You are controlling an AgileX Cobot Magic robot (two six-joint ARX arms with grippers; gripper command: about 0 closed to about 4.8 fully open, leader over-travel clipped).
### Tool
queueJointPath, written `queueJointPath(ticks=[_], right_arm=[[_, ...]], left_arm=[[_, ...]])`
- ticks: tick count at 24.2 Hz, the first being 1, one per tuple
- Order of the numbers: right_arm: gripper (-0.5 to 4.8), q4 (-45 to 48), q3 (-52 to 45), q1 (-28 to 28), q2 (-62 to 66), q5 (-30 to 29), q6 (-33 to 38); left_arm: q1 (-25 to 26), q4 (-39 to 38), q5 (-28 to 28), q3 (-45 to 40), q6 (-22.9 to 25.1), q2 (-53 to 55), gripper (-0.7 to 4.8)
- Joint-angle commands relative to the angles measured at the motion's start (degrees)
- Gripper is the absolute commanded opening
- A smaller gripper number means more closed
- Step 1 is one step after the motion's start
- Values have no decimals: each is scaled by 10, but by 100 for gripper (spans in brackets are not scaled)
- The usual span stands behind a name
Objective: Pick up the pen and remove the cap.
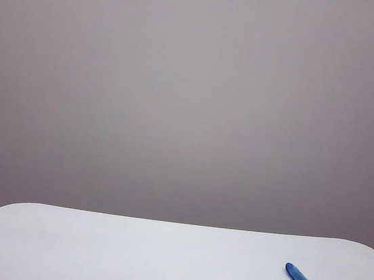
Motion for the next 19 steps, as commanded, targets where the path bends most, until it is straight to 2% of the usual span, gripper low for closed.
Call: queueJointPath(ticks=[1, 3, 6, 8, 9, 12, 18, 19], right_arm=[[0, 8, -3, 0, -1, -1, -1], [0, 5, -3, 1, -1, -16, 1], [0, 6, -3, 2, -1, -48, 4], [-1, 10, 2, 4, -1, -61, 37], [-1, 7, 13, 4, 0, -69, 64], [-2, 1, 63, 4, 9, -85, 82], [-2, 5, 119, 4, 42, -81, 83], [-2, 4, 143, 3, 63, -108, 99]], left_arm=[[0, 5, -2, 0, -46, 0, -5], [0, 7, 3, 0, -75, 0, -5], [0, 9, 47, 1, -81, 0, -5], [0, 21, 69, 12, -106, 0, -5], [0, 23, 69, 28, -139, 1, -5], [0, 33, 90, 70, -209, 3, -5], [0, 34, 93, 104, -213, 20, -5], [0, 33, 93, 115, -211, 38, -5]])
